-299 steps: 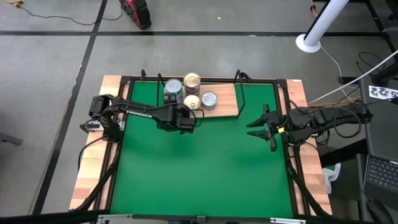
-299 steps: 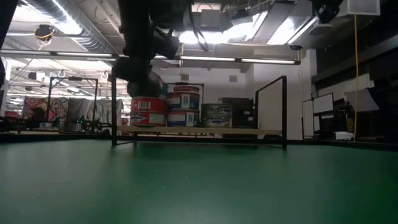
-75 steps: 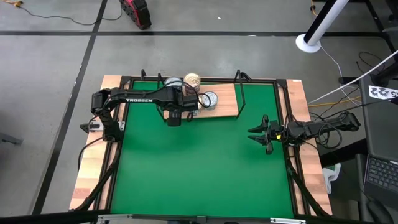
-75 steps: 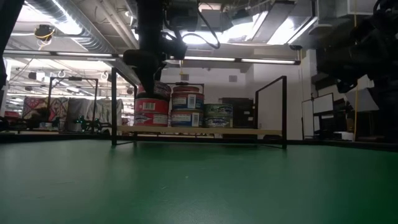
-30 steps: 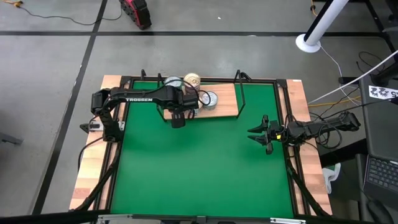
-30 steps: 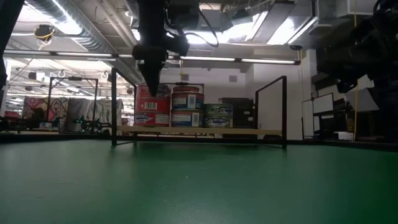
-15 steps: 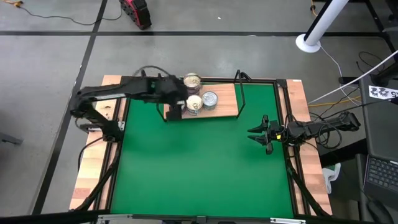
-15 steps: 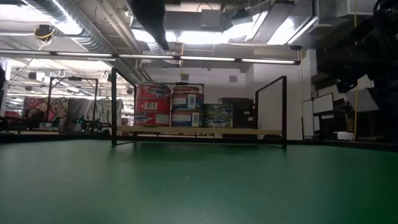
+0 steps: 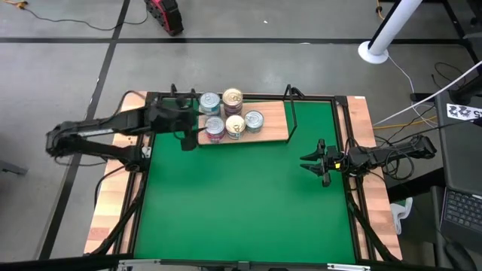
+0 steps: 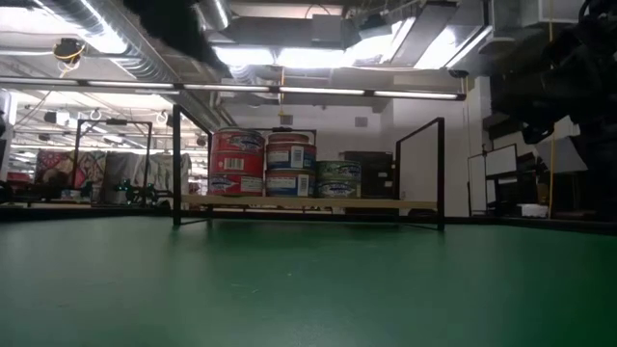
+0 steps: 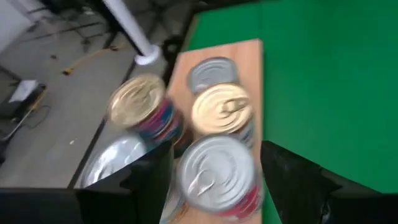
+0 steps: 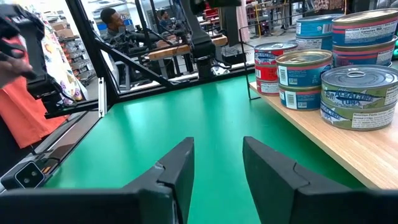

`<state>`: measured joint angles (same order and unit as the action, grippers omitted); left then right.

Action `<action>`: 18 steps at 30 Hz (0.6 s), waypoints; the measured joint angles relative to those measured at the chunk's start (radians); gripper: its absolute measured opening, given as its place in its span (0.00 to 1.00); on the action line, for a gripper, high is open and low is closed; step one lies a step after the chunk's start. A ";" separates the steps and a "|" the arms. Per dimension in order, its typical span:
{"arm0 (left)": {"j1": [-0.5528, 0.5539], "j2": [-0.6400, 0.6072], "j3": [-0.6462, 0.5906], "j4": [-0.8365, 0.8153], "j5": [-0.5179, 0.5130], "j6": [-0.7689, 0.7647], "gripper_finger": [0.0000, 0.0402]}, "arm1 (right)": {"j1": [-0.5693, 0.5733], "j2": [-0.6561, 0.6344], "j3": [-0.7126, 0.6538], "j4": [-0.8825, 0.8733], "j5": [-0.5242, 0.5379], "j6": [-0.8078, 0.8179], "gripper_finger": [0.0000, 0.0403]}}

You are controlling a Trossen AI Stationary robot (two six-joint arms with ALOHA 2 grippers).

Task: Stack canned seafood by type on shelf
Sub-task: Return to Home Position

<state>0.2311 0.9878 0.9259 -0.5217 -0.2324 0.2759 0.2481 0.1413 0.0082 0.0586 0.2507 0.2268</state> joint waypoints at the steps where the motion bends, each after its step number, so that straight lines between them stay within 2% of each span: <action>1: 0.017 -0.049 -0.059 0.041 0.000 -0.016 0.59 | 0.000 0.000 0.000 0.000 0.000 0.000 0.34; 4: 0.061 -0.203 -0.219 0.145 0.021 -0.080 0.59 | 0.000 0.000 0.000 0.000 0.000 0.000 0.34; 10: 0.082 -0.480 -0.508 0.332 0.222 -0.204 0.59 | 0.000 0.000 0.000 0.000 0.000 0.000 0.34; 14: 0.061 -0.602 -0.673 0.442 0.348 -0.267 0.59 | 0.000 0.000 0.000 0.000 0.000 0.000 0.34; 18: 0.042 -0.694 -0.791 0.570 0.365 -0.280 0.59 | 0.000 0.000 0.000 0.000 0.000 0.000 0.34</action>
<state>0.2727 0.2942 0.1346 0.0481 0.1329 -0.0044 0.2481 0.1413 0.0078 0.0586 0.2506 0.2268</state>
